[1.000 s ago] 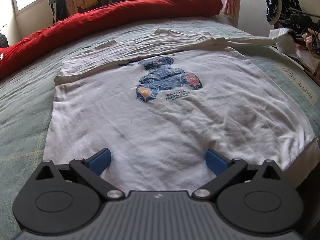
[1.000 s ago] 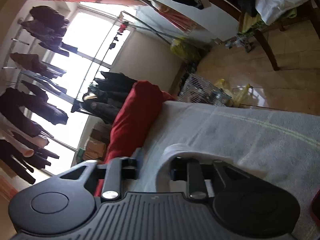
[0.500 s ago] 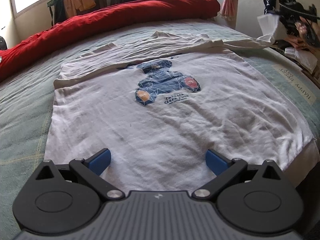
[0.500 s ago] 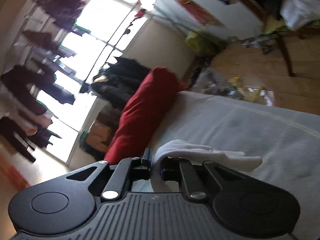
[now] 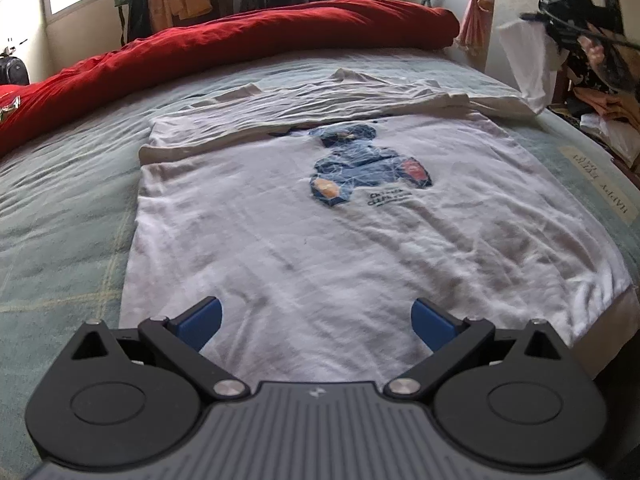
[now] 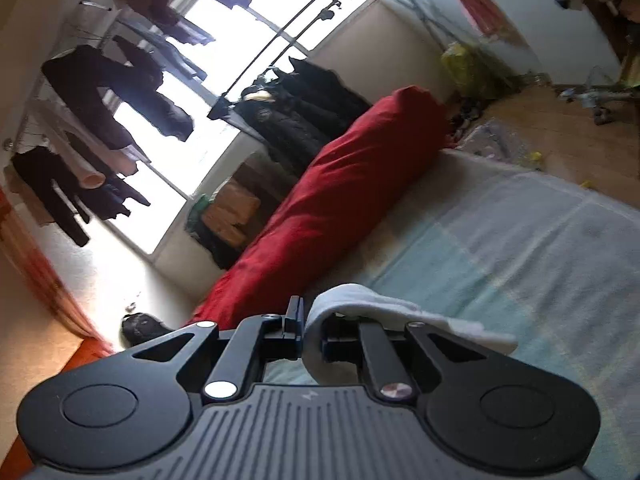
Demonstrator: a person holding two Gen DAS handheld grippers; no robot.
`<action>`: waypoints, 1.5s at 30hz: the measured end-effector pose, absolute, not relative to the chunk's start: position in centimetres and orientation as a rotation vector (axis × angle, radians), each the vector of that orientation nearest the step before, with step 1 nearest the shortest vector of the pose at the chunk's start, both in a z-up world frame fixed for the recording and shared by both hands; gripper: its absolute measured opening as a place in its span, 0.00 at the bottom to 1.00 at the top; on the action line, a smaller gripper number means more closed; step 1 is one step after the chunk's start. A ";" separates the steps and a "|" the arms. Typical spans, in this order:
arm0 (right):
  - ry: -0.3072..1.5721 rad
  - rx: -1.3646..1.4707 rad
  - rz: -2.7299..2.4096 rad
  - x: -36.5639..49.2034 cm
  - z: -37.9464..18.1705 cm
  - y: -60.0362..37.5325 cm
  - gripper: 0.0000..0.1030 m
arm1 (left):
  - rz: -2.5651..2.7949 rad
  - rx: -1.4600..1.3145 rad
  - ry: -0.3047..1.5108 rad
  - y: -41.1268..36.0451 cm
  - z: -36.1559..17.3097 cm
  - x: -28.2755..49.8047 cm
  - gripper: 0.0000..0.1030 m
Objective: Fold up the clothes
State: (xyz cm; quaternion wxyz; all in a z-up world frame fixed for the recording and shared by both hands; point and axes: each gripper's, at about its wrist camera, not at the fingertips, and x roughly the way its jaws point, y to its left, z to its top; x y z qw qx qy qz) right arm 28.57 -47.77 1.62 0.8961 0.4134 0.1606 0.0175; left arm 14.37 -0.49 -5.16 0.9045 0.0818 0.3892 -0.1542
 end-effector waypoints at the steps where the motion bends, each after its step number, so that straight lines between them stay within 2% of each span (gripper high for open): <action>1: 0.332 0.852 0.010 27.8 1.4 -48.5 0.11 | -0.317 0.169 0.806 -0.5 -5.2 14.4 0.98; 6: 0.347 0.833 -0.137 23.2 0.0 -53.1 0.12 | -0.322 0.180 0.810 -1.1 -5.4 14.6 0.98; 8: 0.386 0.831 -0.191 21.5 -1.1 -54.9 0.18 | -0.326 0.188 0.810 -1.6 -5.3 14.8 0.98; 12: 0.595 0.811 -0.310 18.8 -4.1 -57.1 0.22 | -0.338 0.209 0.806 -2.8 -5.0 15.0 0.98; 14: 0.679 0.808 -0.360 17.6 -5.5 -57.8 0.36 | -0.344 0.220 0.805 -3.3 -4.9 15.2 0.98; 15: 0.710 0.810 -0.380 16.9 -6.1 -58.1 0.38 | -0.346 0.225 0.803 -3.6 -4.8 15.2 0.98; 16: 0.743 0.815 -0.395 16.4 -6.5 -58.3 0.44 | -0.346 0.231 0.799 -3.9 -4.6 15.3 0.98; 25: 0.717 0.635 -0.503 14.2 -3.7 -59.4 0.55 | -0.343 0.241 0.773 -5.3 -3.6 16.4 0.98; 31: 0.704 0.575 -0.472 16.7 -4.9 -60.9 0.56 | -0.352 0.259 0.785 -6.5 -3.8 16.8 0.98; 40: 0.811 0.391 -0.427 22.0 -9.2 -59.8 0.57 | -0.353 0.277 0.806 -7.3 -4.2 17.1 0.98; 42: 0.809 0.366 -0.410 22.1 -9.2 -59.5 0.42 | -0.351 0.280 0.811 -7.4 -4.4 17.2 0.98; 43: 0.806 0.359 -0.401 22.0 -9.1 -59.4 0.23 | -0.352 0.282 0.811 -7.5 -4.5 17.3 0.98; 44: 0.799 0.355 -0.404 22.0 -8.9 -59.3 0.18 | -0.353 0.283 0.812 -7.5 -4.5 17.3 0.98; 45: 0.787 0.340 -0.429 22.1 -8.6 -59.4 0.18 | -0.353 0.285 0.811 -7.6 -4.5 17.3 0.98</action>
